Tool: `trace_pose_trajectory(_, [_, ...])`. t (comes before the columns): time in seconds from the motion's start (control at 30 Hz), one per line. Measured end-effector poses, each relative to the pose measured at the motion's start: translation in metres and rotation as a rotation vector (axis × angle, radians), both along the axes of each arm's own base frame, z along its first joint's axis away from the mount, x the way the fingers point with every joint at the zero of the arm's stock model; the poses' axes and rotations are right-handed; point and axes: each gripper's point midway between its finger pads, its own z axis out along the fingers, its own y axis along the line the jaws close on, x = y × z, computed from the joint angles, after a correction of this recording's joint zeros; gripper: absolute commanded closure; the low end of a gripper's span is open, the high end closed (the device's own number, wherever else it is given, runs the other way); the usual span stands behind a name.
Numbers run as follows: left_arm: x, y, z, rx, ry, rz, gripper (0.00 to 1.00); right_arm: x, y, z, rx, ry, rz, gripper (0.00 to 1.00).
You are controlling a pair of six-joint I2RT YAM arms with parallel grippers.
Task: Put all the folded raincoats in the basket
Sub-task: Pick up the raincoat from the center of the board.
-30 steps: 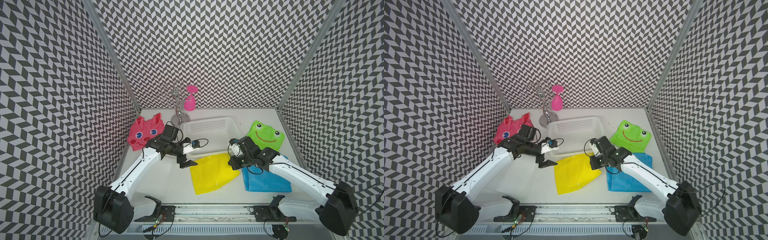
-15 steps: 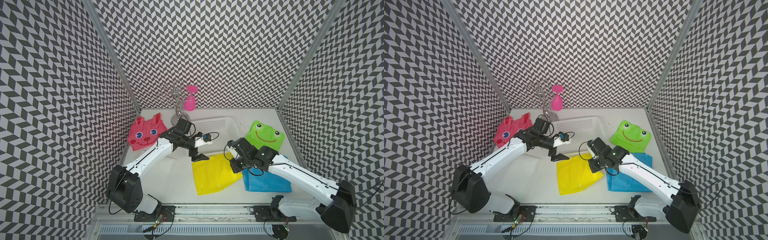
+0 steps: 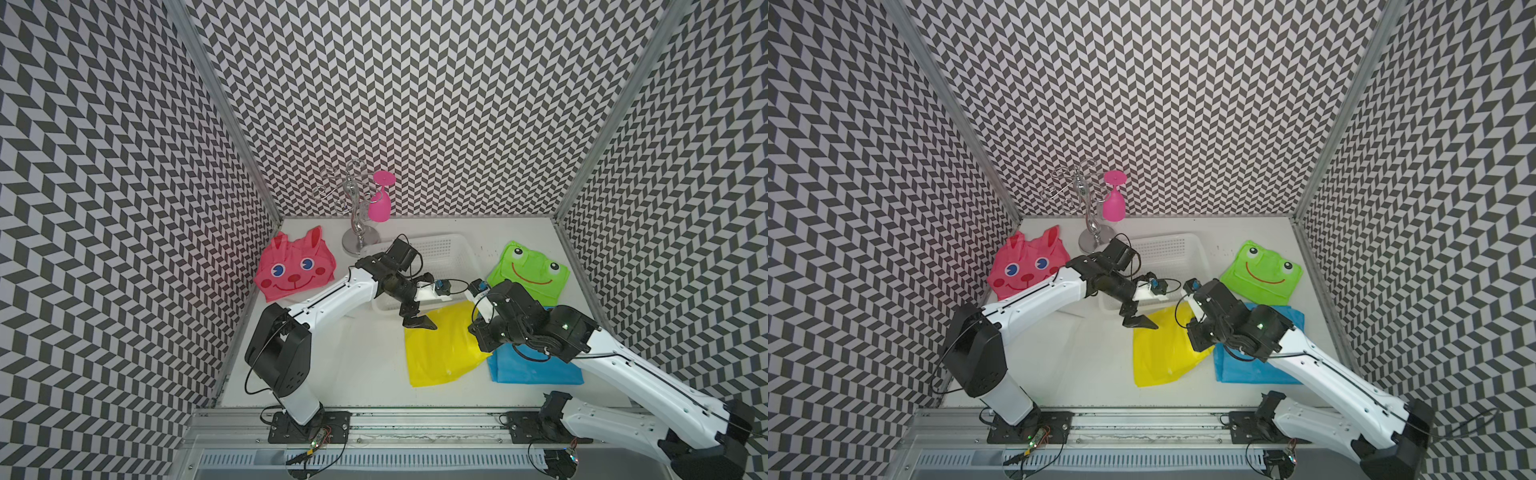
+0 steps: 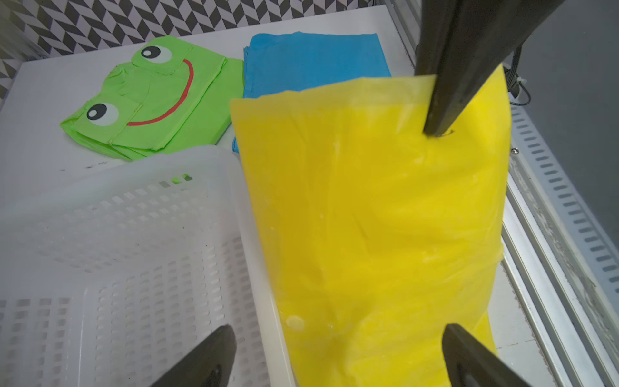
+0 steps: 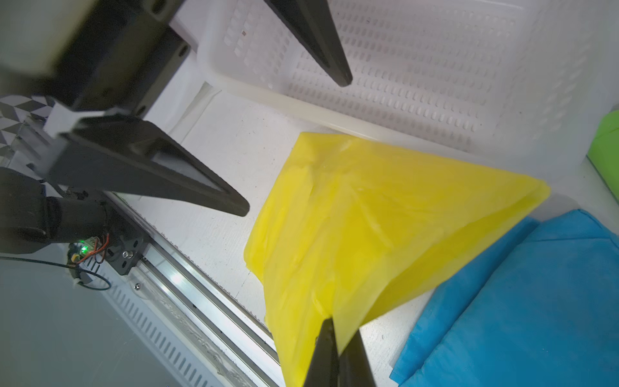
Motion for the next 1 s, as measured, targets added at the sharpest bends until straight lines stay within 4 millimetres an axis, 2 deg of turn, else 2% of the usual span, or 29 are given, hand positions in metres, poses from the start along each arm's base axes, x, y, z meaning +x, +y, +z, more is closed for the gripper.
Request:
trace_pose_trajectory(0.2, [0.005, 0.008, 0.011, -0.072, 0.006, -0.026, 0.0, 0.004, 0.022, 0.037, 0.036, -0.122, 0.164, 1.0])
trace_pose_trajectory(0.5, [0.014, 0.032, 0.038, -0.167, -0.018, 0.002, 0.01, 0.014, 0.032, 0.077, -0.005, -0.279, 0.311, 1.0])
trace_pose_trajectory(0.63, [0.018, 0.042, 0.049, -0.192, -0.034, 0.026, 0.01, 0.011, 0.037, 0.108, 0.028, -0.324, 0.358, 1.0])
trace_pose_trajectory(0.77, [0.006, 0.051, 0.061, -0.215, -0.056, 0.044, 0.0, 0.006, 0.042, 0.139, 0.086, -0.377, 0.397, 1.0])
trace_pose_trajectory(0.9, [-0.003, 0.06, 0.083, -0.249, -0.109, 0.06, 0.01, 0.003, 0.049, 0.151, 0.116, -0.391, 0.437, 1.0])
trace_pose_trajectory(1.0, [0.002, 0.07, 0.098, -0.265, -0.147, 0.093, 0.01, 0.003, 0.06, 0.153, 0.139, -0.378, 0.471, 1.0])
